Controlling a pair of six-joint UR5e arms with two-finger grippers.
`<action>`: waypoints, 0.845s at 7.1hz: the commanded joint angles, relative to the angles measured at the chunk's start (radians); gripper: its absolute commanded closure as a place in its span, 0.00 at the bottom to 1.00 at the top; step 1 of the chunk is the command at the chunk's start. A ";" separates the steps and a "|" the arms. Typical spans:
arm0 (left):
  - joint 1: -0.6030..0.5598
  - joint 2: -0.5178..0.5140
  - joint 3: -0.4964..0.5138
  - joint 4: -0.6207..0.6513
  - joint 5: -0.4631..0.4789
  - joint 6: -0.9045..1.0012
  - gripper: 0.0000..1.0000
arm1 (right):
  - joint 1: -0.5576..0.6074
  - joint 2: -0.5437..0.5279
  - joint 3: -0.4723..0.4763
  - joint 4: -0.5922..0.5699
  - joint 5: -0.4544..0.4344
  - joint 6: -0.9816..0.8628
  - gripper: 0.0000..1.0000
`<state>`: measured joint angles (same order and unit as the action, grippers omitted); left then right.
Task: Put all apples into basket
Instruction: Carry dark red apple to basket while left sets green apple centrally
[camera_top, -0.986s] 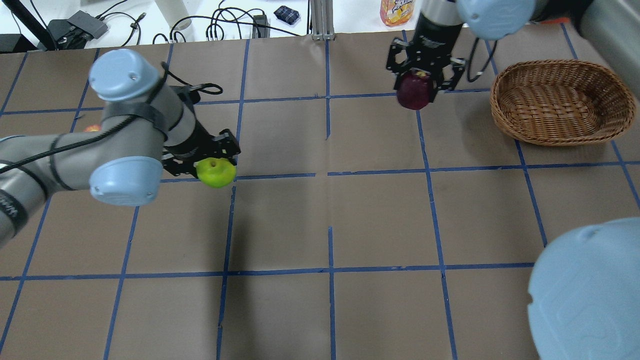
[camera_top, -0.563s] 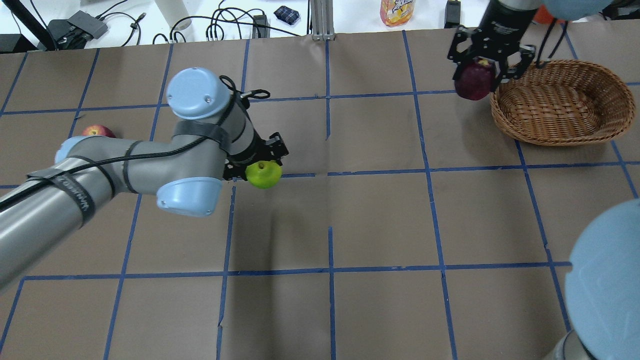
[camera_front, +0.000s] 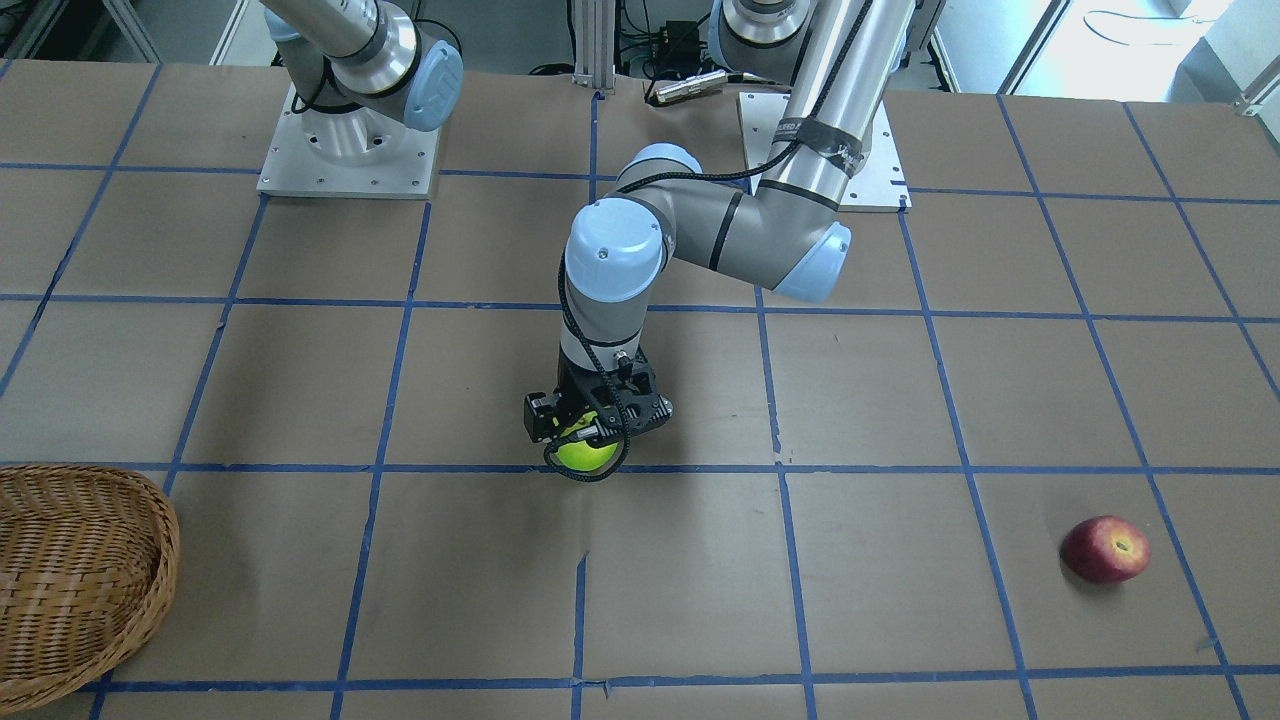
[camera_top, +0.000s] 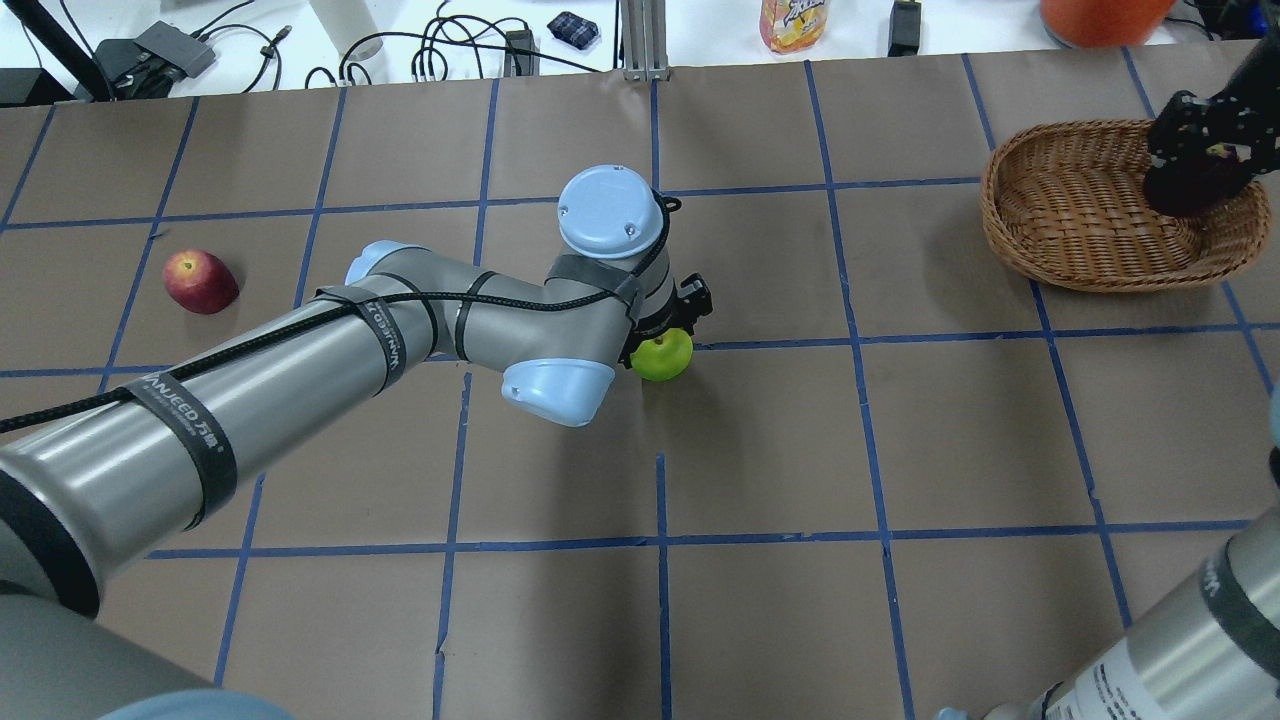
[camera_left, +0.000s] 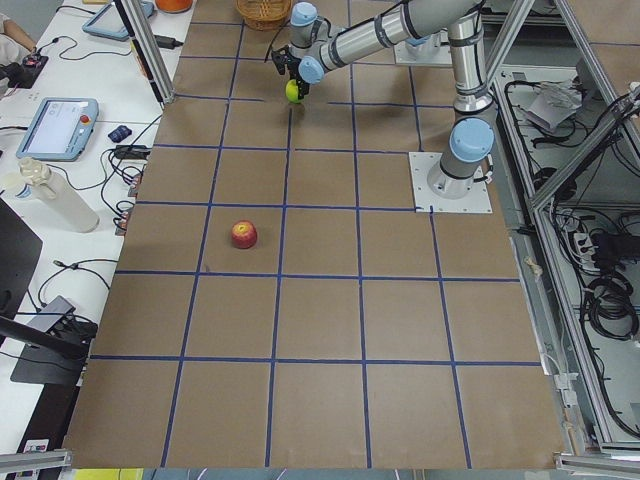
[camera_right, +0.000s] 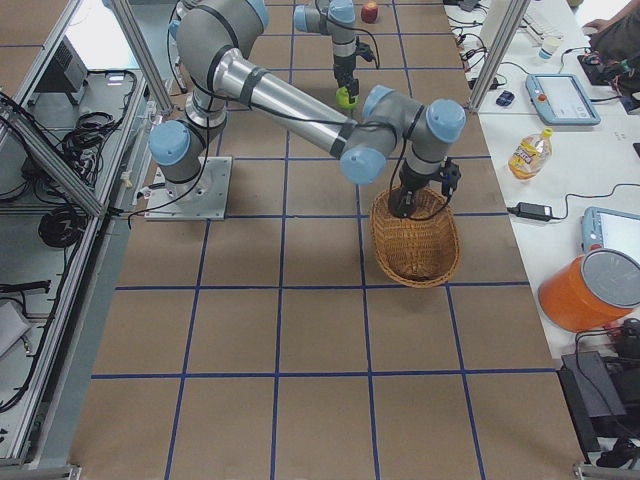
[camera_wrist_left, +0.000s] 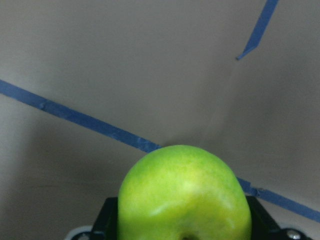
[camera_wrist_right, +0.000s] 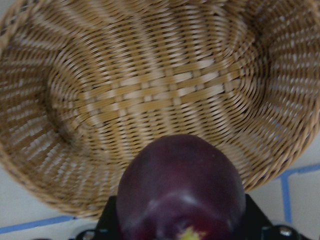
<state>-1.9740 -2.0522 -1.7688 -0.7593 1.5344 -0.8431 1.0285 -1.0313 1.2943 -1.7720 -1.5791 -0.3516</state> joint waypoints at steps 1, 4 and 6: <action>-0.008 -0.045 0.029 0.005 -0.003 0.002 0.00 | -0.064 0.098 -0.016 -0.140 0.001 -0.130 1.00; 0.099 0.016 0.092 -0.053 -0.011 0.162 0.00 | -0.057 0.131 -0.015 -0.218 0.011 -0.113 1.00; 0.171 0.099 0.127 -0.214 -0.054 0.382 0.00 | -0.054 0.132 -0.012 -0.216 0.033 -0.116 1.00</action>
<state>-1.8527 -2.0068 -1.6608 -0.8778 1.5107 -0.6000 0.9714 -0.9005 1.2806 -1.9870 -1.5629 -0.4668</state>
